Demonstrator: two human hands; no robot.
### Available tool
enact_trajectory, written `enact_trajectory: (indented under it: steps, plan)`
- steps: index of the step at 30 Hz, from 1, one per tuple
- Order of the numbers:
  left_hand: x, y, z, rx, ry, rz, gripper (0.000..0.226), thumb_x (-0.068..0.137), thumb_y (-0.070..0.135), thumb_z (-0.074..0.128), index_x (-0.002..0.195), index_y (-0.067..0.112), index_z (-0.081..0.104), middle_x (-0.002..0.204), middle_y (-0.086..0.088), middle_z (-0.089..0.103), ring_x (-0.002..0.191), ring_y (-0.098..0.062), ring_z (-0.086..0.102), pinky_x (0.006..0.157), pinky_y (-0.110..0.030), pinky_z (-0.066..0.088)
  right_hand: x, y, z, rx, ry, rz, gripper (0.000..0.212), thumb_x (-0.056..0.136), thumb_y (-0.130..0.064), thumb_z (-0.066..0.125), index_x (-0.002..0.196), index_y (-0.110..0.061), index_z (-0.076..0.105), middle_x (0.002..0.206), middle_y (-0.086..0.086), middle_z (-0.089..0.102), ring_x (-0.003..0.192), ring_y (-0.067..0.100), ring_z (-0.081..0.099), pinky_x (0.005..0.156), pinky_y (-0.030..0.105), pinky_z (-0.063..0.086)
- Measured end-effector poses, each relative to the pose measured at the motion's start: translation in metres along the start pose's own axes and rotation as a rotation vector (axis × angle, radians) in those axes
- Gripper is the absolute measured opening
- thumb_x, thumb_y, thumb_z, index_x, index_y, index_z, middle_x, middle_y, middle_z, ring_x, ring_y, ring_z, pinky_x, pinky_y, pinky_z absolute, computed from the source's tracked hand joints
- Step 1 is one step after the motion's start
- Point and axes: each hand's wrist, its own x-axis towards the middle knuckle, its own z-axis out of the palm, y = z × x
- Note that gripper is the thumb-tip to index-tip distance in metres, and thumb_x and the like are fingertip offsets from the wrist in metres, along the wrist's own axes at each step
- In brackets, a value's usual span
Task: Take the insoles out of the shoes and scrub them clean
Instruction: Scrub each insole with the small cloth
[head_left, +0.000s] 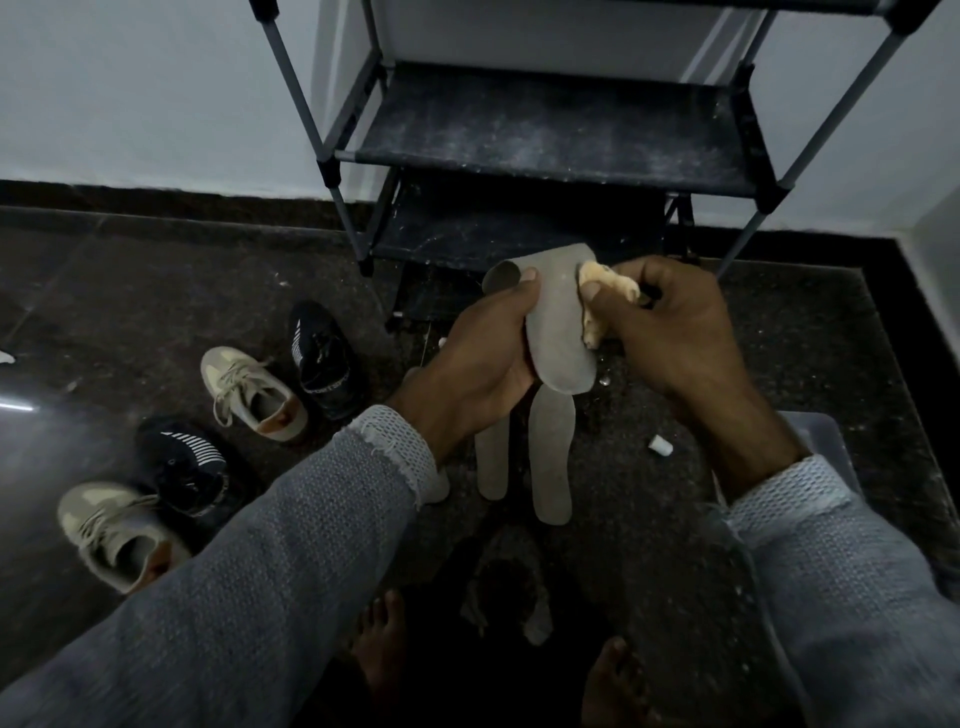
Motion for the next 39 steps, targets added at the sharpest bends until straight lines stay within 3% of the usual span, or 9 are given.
enact_trajectory:
  steps: [5, 8, 13, 17, 21, 25, 30, 34, 39]
  plan:
    - [0.000, -0.001, 0.000, -0.007, 0.010, -0.002, 0.049, 0.105, 0.032, 0.027, 0.145, 0.006, 0.035, 0.145, -0.017, 0.044, 0.129, -0.034, 0.047, 0.104, -0.042, 0.042, -0.001, -0.002, -0.002, -0.018, -0.028, 0.029, 0.013, 0.088, -0.020, 0.068, 0.087, -0.008, 0.070, 0.077, 0.001, 0.069, 0.069, 0.010, 0.064, 0.064, 0.026, 0.055]
    - [-0.001, 0.000, -0.002, -0.025, 0.016, 0.006, 0.048, 0.104, 0.032, 0.028, 0.143, 0.005, 0.038, 0.142, -0.017, 0.047, 0.125, -0.033, 0.051, 0.098, -0.040, 0.047, -0.001, -0.005, -0.007, -0.011, -0.079, 0.069, 0.008, 0.086, -0.018, 0.070, 0.088, -0.011, 0.071, 0.081, -0.003, 0.069, 0.071, 0.006, 0.064, 0.065, 0.021, 0.054]
    - [0.001, 0.007, -0.004, -0.032, 0.064, -0.002, 0.046, 0.104, 0.034, 0.031, 0.141, 0.008, 0.043, 0.136, -0.018, 0.054, 0.099, -0.028, 0.063, 0.077, -0.038, 0.058, -0.004, -0.009, -0.020, -0.026, -0.342, 0.175, 0.015, 0.083, -0.015, 0.072, 0.092, -0.004, 0.071, 0.080, 0.006, 0.071, 0.060, 0.006, 0.062, 0.055, 0.016, 0.052]
    - [0.005, 0.009, -0.006, -0.065, 0.155, 0.121, 0.036, 0.104, 0.019, 0.035, 0.135, 0.004, 0.047, 0.130, -0.018, 0.058, 0.094, -0.023, 0.064, 0.082, -0.038, 0.055, -0.008, -0.007, -0.026, -0.053, -0.487, 0.239, 0.021, 0.083, -0.016, 0.072, 0.094, 0.001, 0.070, 0.083, 0.011, 0.072, 0.059, 0.003, 0.064, 0.053, 0.015, 0.051]
    - [0.008, 0.005, -0.009, 0.021, 0.225, 0.157, 0.034, 0.103, 0.013, 0.039, 0.134, 0.005, 0.049, 0.127, -0.012, 0.060, 0.094, -0.018, 0.065, 0.084, -0.033, 0.055, -0.012, -0.004, -0.032, -0.064, -0.496, 0.256, 0.022, 0.083, -0.018, 0.071, 0.094, 0.002, 0.069, 0.082, 0.011, 0.071, 0.055, 0.000, 0.063, 0.049, 0.012, 0.047]
    - [0.011, 0.000, -0.007, 0.043, 0.224, 0.159, 0.034, 0.102, 0.012, 0.039, 0.135, 0.006, 0.048, 0.128, -0.013, 0.060, 0.101, -0.021, 0.064, 0.088, -0.036, 0.054, -0.015, 0.001, -0.031, -0.076, -0.411, 0.223, 0.023, 0.085, -0.020, 0.070, 0.092, 0.002, 0.070, 0.076, 0.010, 0.070, 0.051, -0.001, 0.061, 0.046, 0.012, 0.046]
    - [0.013, -0.004, 0.000, 0.060, 0.194, 0.145, 0.035, 0.102, 0.010, 0.038, 0.136, 0.007, 0.047, 0.129, -0.013, 0.059, 0.107, -0.024, 0.063, 0.089, -0.038, 0.054, -0.014, 0.006, -0.035, -0.077, -0.215, 0.143, 0.020, 0.086, -0.019, 0.070, 0.089, 0.000, 0.071, 0.078, 0.013, 0.071, 0.062, 0.013, 0.064, 0.059, 0.030, 0.057]
    - [0.016, -0.006, 0.003, 0.120, 0.188, 0.153, 0.032, 0.100, 0.006, 0.042, 0.132, 0.006, 0.049, 0.125, -0.013, 0.061, 0.105, -0.025, 0.064, 0.085, -0.037, 0.056, -0.015, 0.009, -0.041, -0.029, -0.218, 0.157, 0.022, 0.086, -0.014, 0.070, 0.094, 0.006, 0.069, 0.074, 0.012, 0.068, 0.049, 0.003, 0.061, 0.045, 0.017, 0.050]
    - [0.023, -0.015, 0.005, 0.287, 0.234, 0.194, 0.047, 0.094, -0.003, 0.052, 0.138, 0.012, 0.042, 0.116, -0.010, 0.063, 0.095, -0.019, 0.066, 0.067, -0.028, 0.059, -0.020, 0.017, -0.055, -0.058, -0.288, 0.158, 0.021, 0.086, -0.012, 0.069, 0.095, 0.008, 0.068, 0.074, 0.013, 0.067, 0.045, 0.000, 0.058, 0.043, 0.013, 0.047]
